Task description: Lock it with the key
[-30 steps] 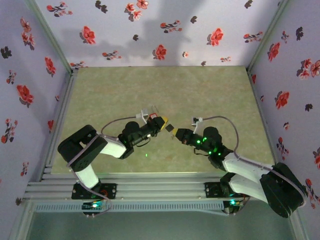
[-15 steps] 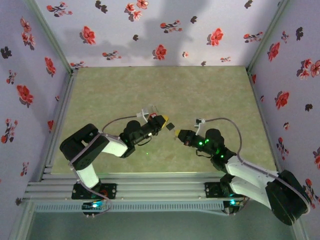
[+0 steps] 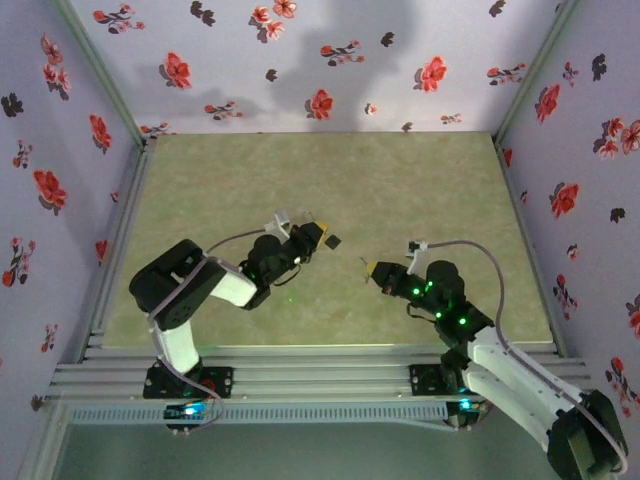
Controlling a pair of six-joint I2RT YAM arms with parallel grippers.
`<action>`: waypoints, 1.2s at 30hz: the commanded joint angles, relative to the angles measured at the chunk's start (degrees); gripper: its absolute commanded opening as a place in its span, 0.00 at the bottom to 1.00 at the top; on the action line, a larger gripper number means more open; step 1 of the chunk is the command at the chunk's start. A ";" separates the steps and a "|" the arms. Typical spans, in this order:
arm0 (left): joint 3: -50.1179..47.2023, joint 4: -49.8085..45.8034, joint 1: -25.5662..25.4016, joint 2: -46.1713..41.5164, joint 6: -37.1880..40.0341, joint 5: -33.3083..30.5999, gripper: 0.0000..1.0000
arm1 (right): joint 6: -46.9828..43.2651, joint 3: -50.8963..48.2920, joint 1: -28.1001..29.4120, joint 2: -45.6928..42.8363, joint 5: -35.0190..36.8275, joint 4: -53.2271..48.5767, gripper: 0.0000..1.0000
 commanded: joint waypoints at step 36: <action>49.67 -80.57 -3.25 16.59 27.36 6.33 0.00 | -5.73 9.79 -14.44 4.38 -1.08 -11.47 0.00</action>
